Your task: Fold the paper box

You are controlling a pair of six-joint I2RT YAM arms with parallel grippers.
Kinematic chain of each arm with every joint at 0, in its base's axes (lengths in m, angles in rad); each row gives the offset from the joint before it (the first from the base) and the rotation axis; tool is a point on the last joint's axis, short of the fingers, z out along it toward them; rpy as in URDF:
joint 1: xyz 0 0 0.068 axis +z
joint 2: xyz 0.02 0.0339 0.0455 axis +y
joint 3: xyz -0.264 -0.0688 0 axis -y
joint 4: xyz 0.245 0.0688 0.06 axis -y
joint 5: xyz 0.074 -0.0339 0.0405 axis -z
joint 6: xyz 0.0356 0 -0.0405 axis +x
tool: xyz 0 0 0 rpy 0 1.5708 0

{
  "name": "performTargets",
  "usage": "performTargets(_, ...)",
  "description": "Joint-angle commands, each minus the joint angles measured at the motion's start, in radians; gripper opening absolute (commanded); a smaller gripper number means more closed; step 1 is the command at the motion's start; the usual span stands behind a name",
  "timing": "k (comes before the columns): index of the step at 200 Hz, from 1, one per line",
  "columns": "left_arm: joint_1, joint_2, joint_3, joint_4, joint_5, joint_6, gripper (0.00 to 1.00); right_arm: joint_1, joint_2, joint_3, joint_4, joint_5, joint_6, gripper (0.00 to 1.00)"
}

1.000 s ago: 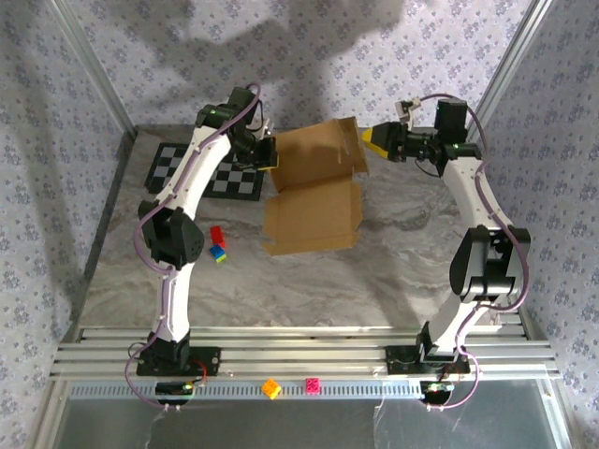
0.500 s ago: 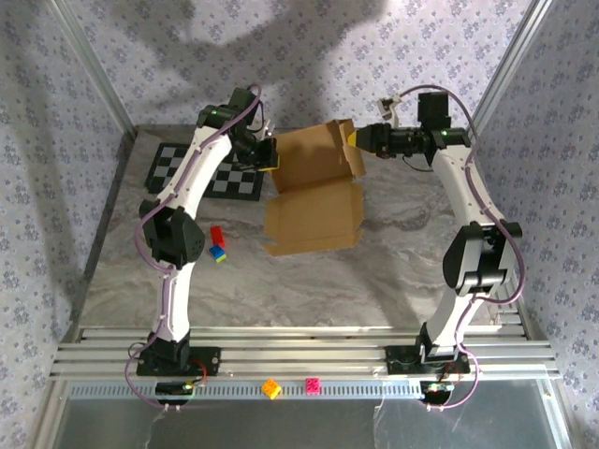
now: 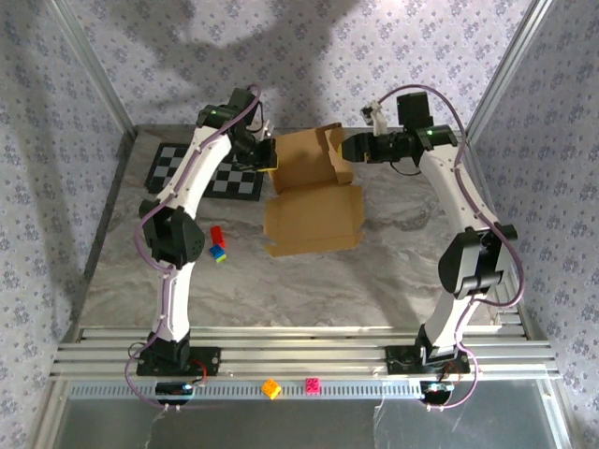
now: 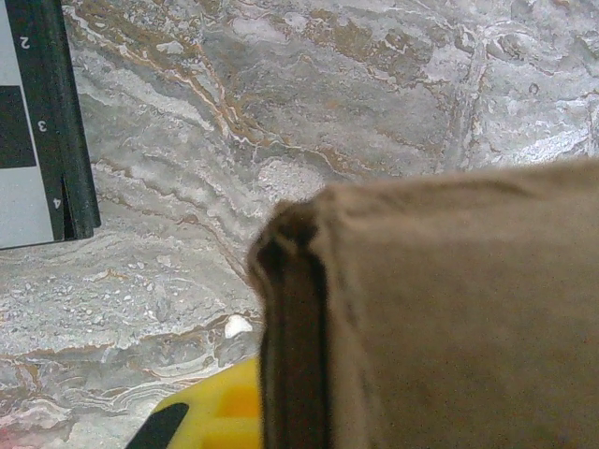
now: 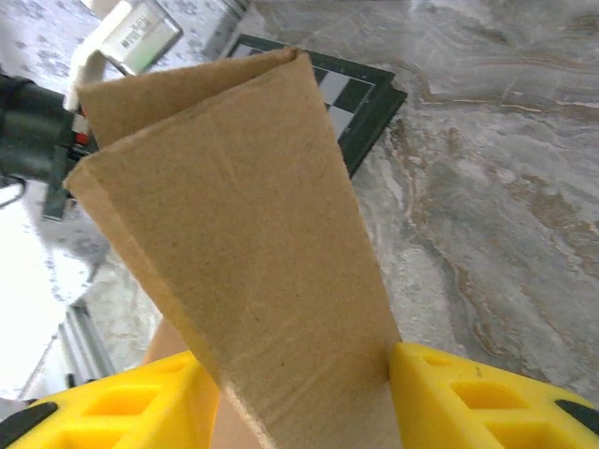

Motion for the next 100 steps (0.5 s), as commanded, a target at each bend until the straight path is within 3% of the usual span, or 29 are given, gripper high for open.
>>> performTargets(1,-0.005,0.005,0.017,-0.008,0.033,-0.008,0.0,0.03,-0.022,0.047,-0.068,0.124,-0.044,0.52)
performTargets(50,-0.012,0.006,0.026,-0.008,0.03,-0.011,0.0,0.074,-0.012,0.073,-0.086,0.26,-0.054,0.47)
performTargets(100,-0.027,0.01,0.051,-0.023,0.013,-0.028,0.0,0.167,-0.016,0.078,-0.097,0.583,-0.049,0.34)
